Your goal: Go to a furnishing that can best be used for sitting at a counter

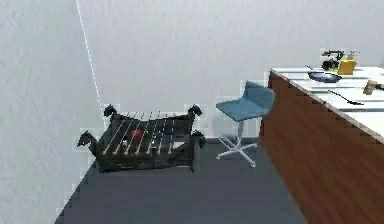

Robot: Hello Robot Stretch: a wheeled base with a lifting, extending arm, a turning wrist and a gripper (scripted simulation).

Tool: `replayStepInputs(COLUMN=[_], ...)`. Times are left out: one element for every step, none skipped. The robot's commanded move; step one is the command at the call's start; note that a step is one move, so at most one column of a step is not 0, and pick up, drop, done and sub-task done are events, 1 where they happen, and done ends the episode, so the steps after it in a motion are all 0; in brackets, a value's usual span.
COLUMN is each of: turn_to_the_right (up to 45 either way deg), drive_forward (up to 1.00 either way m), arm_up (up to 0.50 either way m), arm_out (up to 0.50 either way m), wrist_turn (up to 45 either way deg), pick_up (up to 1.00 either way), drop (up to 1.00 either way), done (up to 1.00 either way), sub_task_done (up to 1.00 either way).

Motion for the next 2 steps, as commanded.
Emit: replayStepInputs(turn_to_the_right=[0.0, -24.0], drive_forward=[1.0, 0.0], arm_up=[0.0, 0.0], arm_out=[0.0, 0.0], wrist_turn=[0.0, 0.0], pick_up=[0.0, 0.0], drop=[0.0, 0.0], done=[0.0, 0.0], sub_task_done=[0.0, 0.0])
